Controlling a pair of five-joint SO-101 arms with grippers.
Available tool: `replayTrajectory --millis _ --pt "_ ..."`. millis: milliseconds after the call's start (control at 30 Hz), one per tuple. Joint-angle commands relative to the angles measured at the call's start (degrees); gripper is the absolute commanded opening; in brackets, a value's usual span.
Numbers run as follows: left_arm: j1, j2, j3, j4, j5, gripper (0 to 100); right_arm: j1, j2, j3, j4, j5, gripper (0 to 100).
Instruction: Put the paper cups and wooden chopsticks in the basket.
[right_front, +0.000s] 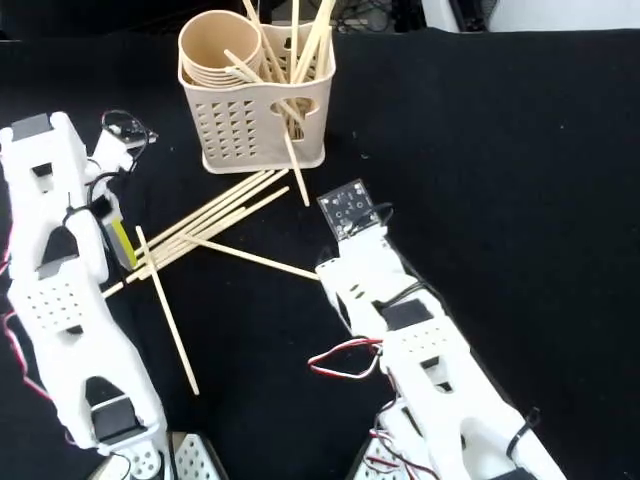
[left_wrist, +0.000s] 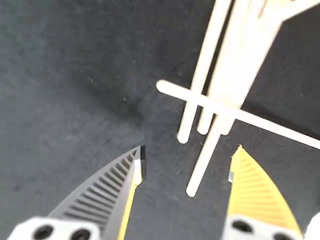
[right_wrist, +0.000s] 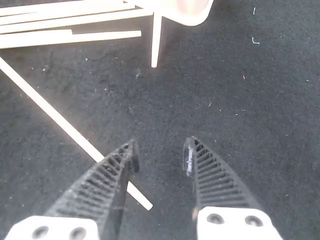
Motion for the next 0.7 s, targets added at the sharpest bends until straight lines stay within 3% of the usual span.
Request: replayTrajectory --millis 0,100,233,333,467,667 --pt "-0.9 -8.7 0.4 1.0 -0.2 29 -0.6 -1.1 -0.4 -1.3 -0.4 16.3" --pt "-1.8 -12.3 2.1 1.1 0.0 29 -0.6 -1.1 -0.4 -1.3 -0.4 16.3" --pt "-0.7 -17.8 13.3 1.1 0.4 29 -0.6 -1.1 -0.5 -1.3 -0.4 16.3" --pt "3.0 -22.4 22.5 0.4 8.2 29 -0.6 -1.2 -0.5 -1.3 -0.4 16.3" --pt "6.5 -27.7 33.5 -8.9 20.7 29 -0.6 -1.2 -0.5 -1.3 -0.4 16.3" --pt "8.2 -35.5 52.9 -27.8 29.1 29 -0.6 -1.3 -0.5 -1.3 -0.4 16.3"
